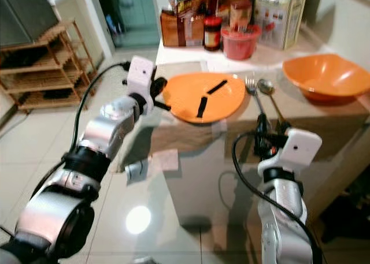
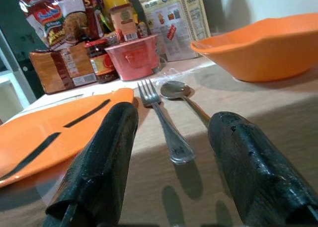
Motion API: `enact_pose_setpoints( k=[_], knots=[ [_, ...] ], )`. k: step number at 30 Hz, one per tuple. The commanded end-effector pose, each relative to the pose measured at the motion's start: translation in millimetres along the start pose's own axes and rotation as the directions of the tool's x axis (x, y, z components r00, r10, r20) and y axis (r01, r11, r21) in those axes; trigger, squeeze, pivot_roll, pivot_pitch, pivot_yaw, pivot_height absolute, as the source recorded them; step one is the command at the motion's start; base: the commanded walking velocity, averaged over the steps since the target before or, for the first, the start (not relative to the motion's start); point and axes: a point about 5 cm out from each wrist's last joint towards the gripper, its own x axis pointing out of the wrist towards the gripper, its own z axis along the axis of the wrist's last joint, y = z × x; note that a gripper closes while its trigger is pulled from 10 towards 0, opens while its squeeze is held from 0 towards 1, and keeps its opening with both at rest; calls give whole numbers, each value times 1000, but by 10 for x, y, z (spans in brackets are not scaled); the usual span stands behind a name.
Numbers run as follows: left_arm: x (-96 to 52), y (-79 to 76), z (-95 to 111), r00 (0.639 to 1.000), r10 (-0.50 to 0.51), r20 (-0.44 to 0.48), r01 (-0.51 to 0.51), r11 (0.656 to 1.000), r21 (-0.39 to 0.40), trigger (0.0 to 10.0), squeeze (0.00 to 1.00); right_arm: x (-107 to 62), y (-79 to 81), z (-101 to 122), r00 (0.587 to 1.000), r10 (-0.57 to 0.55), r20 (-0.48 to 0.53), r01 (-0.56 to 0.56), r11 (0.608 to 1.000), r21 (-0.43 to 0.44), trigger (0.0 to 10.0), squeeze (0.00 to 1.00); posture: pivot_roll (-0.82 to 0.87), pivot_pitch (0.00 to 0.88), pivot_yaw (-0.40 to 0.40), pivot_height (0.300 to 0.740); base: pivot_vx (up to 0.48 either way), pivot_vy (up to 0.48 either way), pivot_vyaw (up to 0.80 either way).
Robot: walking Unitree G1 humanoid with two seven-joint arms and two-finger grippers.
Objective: Setting the table
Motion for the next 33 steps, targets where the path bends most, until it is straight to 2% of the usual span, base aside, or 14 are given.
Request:
enact_pose_setpoints(
  k=[1, 9, 16, 28, 33],
  knots=[
    [27, 0, 51, 1000, -13, 6, 13, 999, 30, 10000, 0, -9, 17, 46, 1000, -7, 20, 7, 1000, 3, 10000, 0, -80, 0, 155, 735, 0, 0, 0],
    [146, -106, 136, 997, -69, -19, 70, 995, 75, 10000, 0, 3, -4, 55, 999, -34, 5, 34, 999, 36, 10000, 0, -81, 0, 156, 735, 0, 0, 0],
    [191, -87, 147, 998, -36, -45, 42, 989, 140, 10000, 0, 36, 0, 114, 1000, -24, 17, 23, 999, 35, 10000, 0, -80, 0, 160, 735, 0, 0, 0],
    [131, 82, -73, 993, 26, -111, -12, 992, 124, 10000, 0, 81, -10, 206, 999, 8, 36, -8, 1000, 20, 10000, 0, -56, 0, 133, 735, 0, 0, 0],
    [118, 61, -119, 994, 6, -111, 6, 995, 104, 10000, 0, 121, -22, 192, 1000, 2, 22, -3, 999, 52, 10000, 0, -49, 0, 129, 735, 0, 0, 0]
  ],
)
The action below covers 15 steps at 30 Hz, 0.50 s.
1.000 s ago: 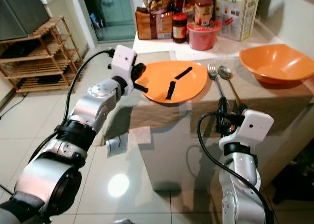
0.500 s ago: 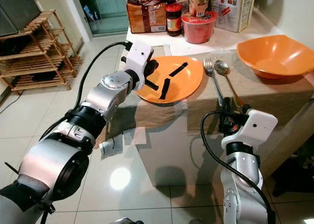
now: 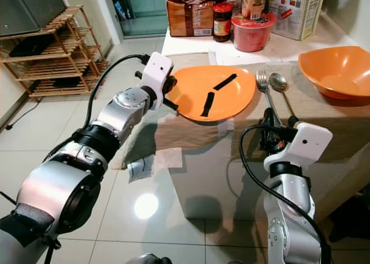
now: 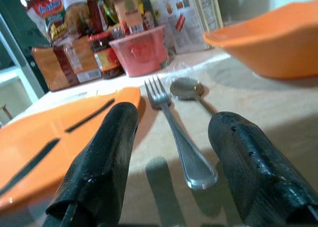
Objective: Setting the table
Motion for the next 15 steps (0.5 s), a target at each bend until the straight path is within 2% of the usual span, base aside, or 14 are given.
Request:
enact_pose_setpoints(
  k=[1, 15],
  knots=[
    [-13, 40, 3, 1000, 4, 9, -4, 1000, -10, 10000, 0, 16, 30, -5, 1000, 13, -10, -13, 1000, 22, 10000, 0, -47, 0, 129, 735, 0, 0, 0],
    [-3, -23, 25, 999, -35, 21, 35, 999, 0, 10000, 0, 27, 31, -29, 1000, -6, -25, 8, 997, 81, 10000, 0, -41, 0, 133, 735, 0, 0, 0]
  ],
)
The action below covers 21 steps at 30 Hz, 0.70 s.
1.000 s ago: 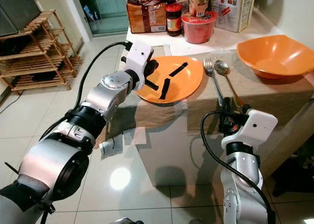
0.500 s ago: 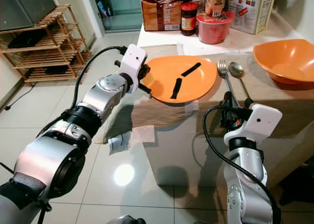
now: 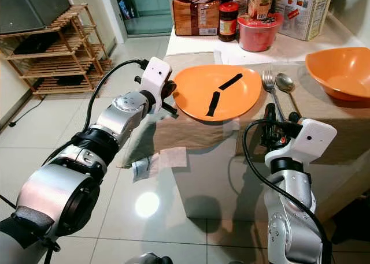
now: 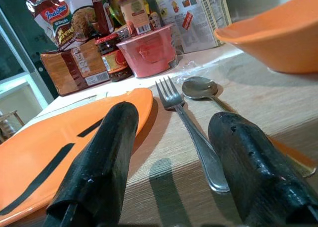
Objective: Setting the table
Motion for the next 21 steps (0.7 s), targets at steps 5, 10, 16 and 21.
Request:
enact_pose_setpoints(
  k=[5, 10, 16, 21],
  knots=[
    [-2, -15, 80, 999, -27, 37, 27, 1000, 10, 10000, 0, 29, 30, -31, 1000, 1, -18, -1, 999, 32, 10000, 0, -37, 0, 133, 735, 0, 0, 0],
    [4, -49, 19, 999, -43, 10, 43, 999, 16, 10000, 0, 47, 39, -43, 1000, 4, -21, -4, 1000, 30, 10000, 0, -36, 0, 136, 735, 0, 0, 0],
    [0, -97, -121, 996, -65, -53, 66, 998, 22, 10000, 0, 95, 91, -10, 1000, 27, -15, -27, 999, 41, 10000, 0, -36, 0, 137, 735, 0, 0, 0],
    [-3, -138, -161, 994, -87, -64, 89, 996, 16, 10000, 0, 186, 137, 42, 998, 56, -9, -55, 996, 75, 10000, 0, -33, 0, 136, 735, 0, 0, 0]
  ],
)
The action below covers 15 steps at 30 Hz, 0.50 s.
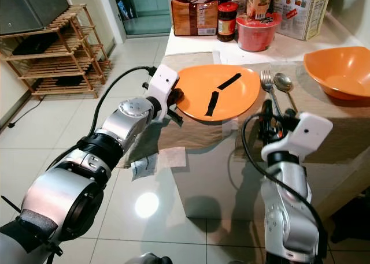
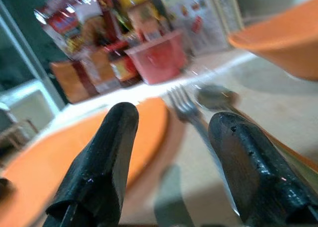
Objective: Setting the table
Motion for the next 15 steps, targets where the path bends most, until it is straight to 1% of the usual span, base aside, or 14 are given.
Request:
enact_pose_setpoints(
  k=[1, 6, 9, 10, 12, 14, 15],
  knots=[
    [-16, 11, -78, 999, -5, -32, 5, 1000, 9, 10000, 0, 10, 5, -46, 1000, 7, -30, -6, 1000, 21, 10000, 0, -33, 0, 136, 735, 0, 0, 0],
    [-21, 6, -112, 999, -9, -43, 10, 1000, 11, 10000, 0, 37, 12, -59, 999, 10, -39, -9, 999, 43, 10000, 0, -32, 0, 136, 735, 0, 0, 0],
    [-33, -31, -191, 998, -33, -60, 35, 999, 27, 10000, 0, 74, 41, -97, 998, 16, -65, -9, 995, 104, 10000, 0, -24, 0, 134, 735, 0, 0, 0],
    [-37, -46, -204, 997, -46, -57, 48, 998, 32, 10000, 0, 88, 49, -118, 997, 17, -81, -5, 990, 143, 10000, 0, -21, 0, 133, 735, 0, 0, 0],
    [-42, -62, -215, 997, -65, -49, 67, 997, 43, 10000, 0, 109, 52, -154, 994, 18, -105, 3, 981, 193, 10000, 0, -19, 0, 133, 735, 0, 0, 0],
    [-46, -77, -229, 996, -83, -43, 85, 995, 43, 10000, 0, 119, 46, -191, 993, 16, -121, 12, 975, 220, 10000, 0, -16, 0, 134, 735, 0, 0, 0],
    [-46, -77, -229, 996, -83, -43, 85, 995, 43, 10000, 0, 119, 46, -191, 993, 16, -121, 12, 975, 220, 10000, 0, -16, 0, 134, 735, 0, 0, 0]
  ],
)
